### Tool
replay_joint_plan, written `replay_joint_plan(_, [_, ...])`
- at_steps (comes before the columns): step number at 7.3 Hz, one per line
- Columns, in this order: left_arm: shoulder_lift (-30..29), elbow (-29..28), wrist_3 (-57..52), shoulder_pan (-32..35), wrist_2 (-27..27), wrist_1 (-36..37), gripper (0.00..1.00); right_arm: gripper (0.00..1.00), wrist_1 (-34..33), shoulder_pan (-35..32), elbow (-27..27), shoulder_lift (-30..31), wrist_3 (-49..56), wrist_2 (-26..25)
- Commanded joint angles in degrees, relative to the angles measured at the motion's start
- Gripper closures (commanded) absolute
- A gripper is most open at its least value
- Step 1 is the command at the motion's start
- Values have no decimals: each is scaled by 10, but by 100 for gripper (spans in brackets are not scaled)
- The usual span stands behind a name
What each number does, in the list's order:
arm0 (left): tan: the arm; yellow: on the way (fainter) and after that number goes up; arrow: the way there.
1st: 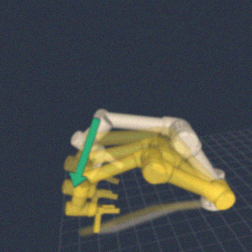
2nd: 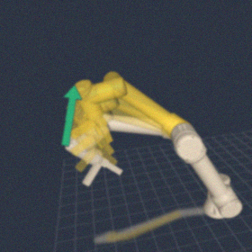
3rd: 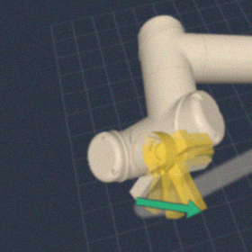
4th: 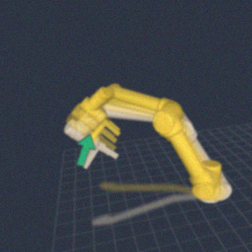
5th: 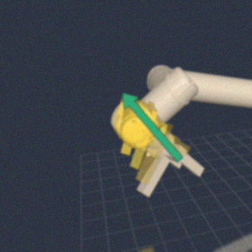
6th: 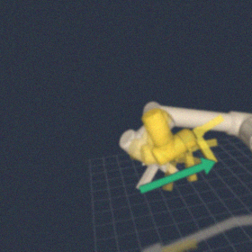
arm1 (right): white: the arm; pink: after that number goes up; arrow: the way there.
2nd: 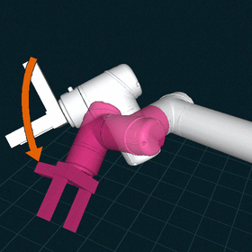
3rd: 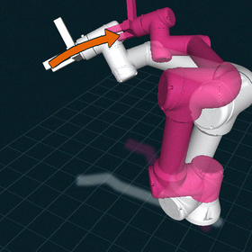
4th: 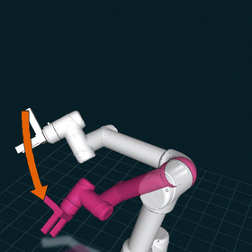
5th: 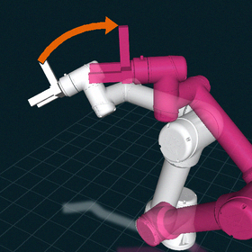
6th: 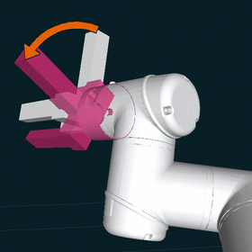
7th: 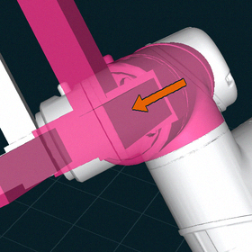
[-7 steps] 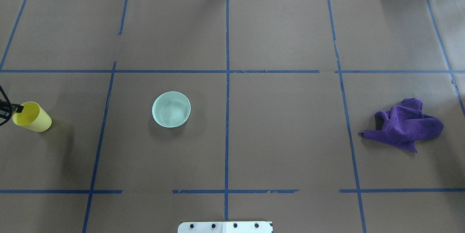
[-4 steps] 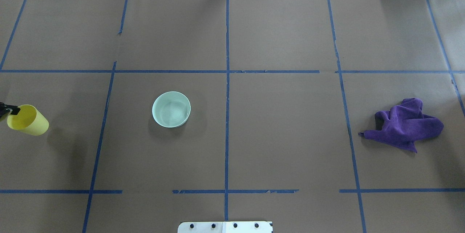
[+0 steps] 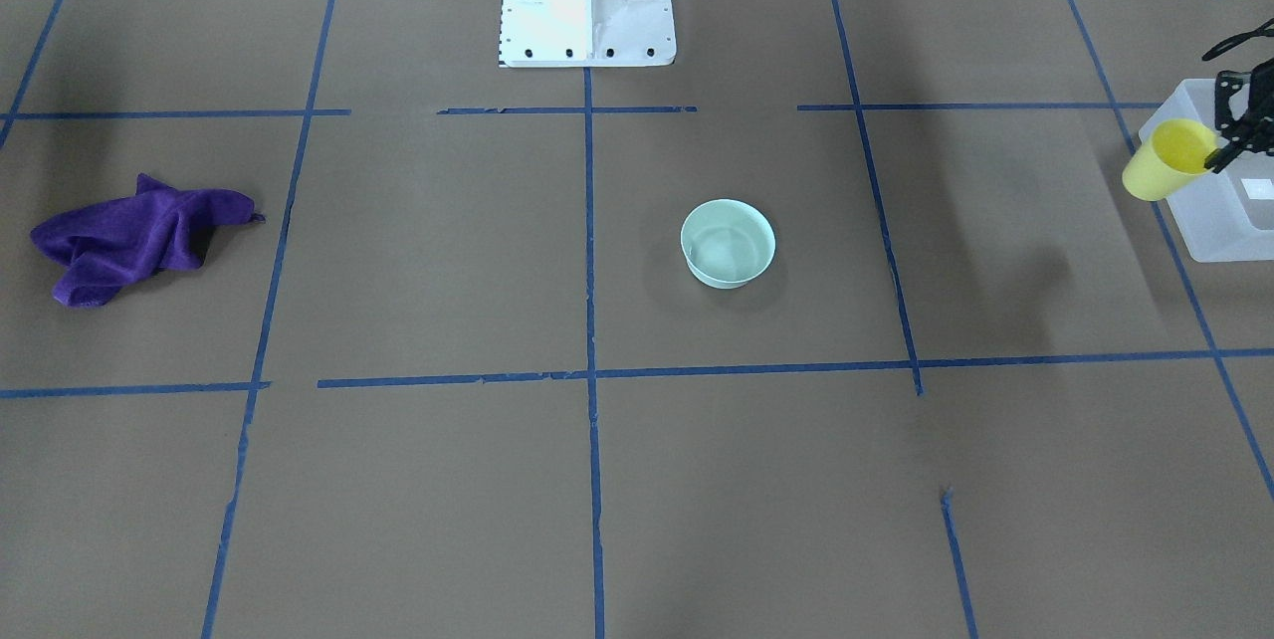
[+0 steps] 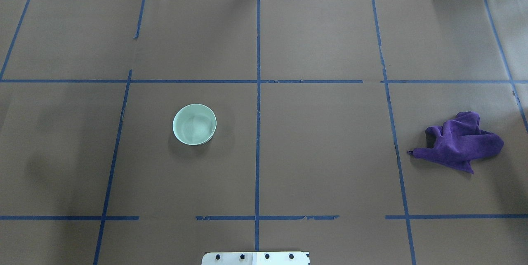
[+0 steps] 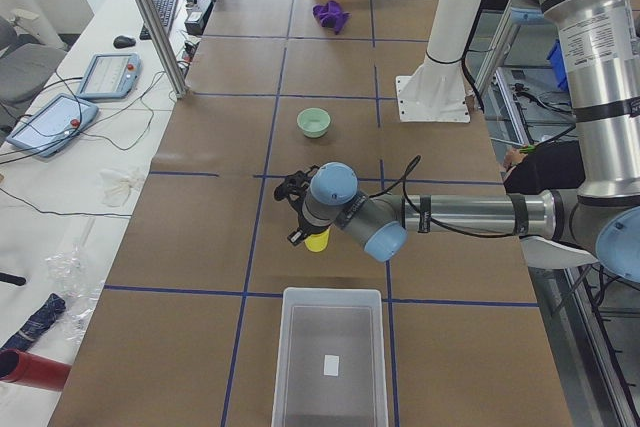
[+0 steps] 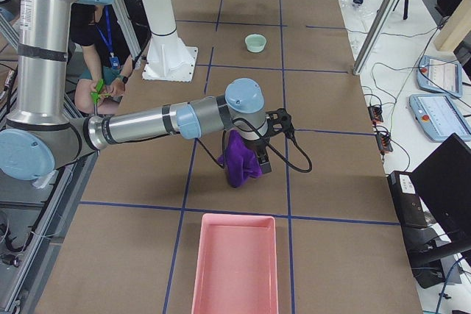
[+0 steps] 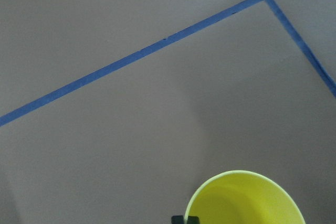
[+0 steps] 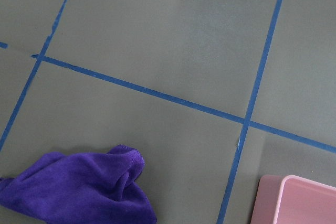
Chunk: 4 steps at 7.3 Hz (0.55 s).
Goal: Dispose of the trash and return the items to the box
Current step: 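Carry the yellow cup with the left gripper into the clear box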
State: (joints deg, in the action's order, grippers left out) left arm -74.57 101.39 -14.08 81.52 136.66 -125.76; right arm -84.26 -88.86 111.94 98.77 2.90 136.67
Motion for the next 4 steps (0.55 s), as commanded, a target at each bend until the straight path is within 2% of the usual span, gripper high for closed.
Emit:
replay_joint_plan(1, [-15, -9, -193, 113, -3, 142, 100, 0, 1, 0, -1, -1, 0, 0])
replay_joint_plan(3, [-29, -76, -252, 143, -3, 130, 100, 0, 0, 0, -1, -1, 0, 0])
replay_joint_plan(4, [-35, -126, -244, 143, -2, 92, 100, 0, 1, 0, -1, -1, 0, 0])
